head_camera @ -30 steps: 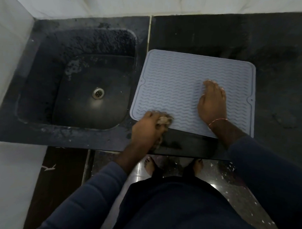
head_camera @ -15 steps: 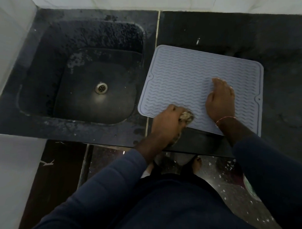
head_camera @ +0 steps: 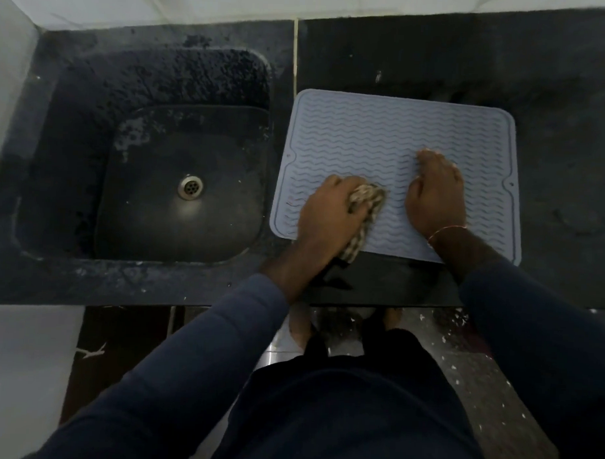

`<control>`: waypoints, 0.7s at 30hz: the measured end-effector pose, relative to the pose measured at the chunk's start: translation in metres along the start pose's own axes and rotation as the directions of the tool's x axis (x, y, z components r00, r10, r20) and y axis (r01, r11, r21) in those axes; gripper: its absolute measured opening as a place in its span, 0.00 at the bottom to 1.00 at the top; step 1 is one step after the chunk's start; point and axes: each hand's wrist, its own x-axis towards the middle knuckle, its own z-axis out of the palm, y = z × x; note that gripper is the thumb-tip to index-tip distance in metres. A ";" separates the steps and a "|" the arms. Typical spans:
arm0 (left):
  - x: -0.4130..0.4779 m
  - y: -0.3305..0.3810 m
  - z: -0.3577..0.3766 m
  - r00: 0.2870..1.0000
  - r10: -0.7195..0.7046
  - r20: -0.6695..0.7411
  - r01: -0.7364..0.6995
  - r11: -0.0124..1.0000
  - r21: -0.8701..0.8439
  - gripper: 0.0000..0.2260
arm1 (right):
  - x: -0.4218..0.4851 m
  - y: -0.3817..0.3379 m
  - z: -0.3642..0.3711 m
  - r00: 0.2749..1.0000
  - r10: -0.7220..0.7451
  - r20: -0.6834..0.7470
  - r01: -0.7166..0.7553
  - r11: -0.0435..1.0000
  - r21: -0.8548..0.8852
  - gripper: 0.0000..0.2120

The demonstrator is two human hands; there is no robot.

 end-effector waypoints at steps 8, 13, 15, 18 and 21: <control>0.010 -0.032 -0.019 0.993 -0.115 -0.002 0.111 0.948 0.297 0.16 | 0.004 0.003 -0.002 1.000 -0.009 -0.015 0.009 1.000 0.024 0.24; 0.018 -0.047 -0.050 0.966 -0.179 -0.186 0.233 0.916 0.327 0.18 | 0.004 0.002 -0.002 1.000 -0.017 0.003 0.017 1.000 0.000 0.26; 0.032 -0.016 -0.028 0.982 -0.093 -0.165 0.133 0.958 0.254 0.19 | 0.003 0.001 -0.002 1.000 0.003 0.008 -0.003 1.000 -0.009 0.28; 0.043 0.026 0.027 0.998 -0.051 -0.032 0.057 0.974 0.220 0.23 | 0.003 0.001 -0.004 0.999 -0.005 0.044 0.005 1.000 0.005 0.30; 0.041 0.031 0.053 0.984 -0.132 -0.123 0.165 0.935 0.314 0.25 | 0.006 0.004 -0.005 0.995 -0.022 0.093 0.023 1.000 -0.007 0.31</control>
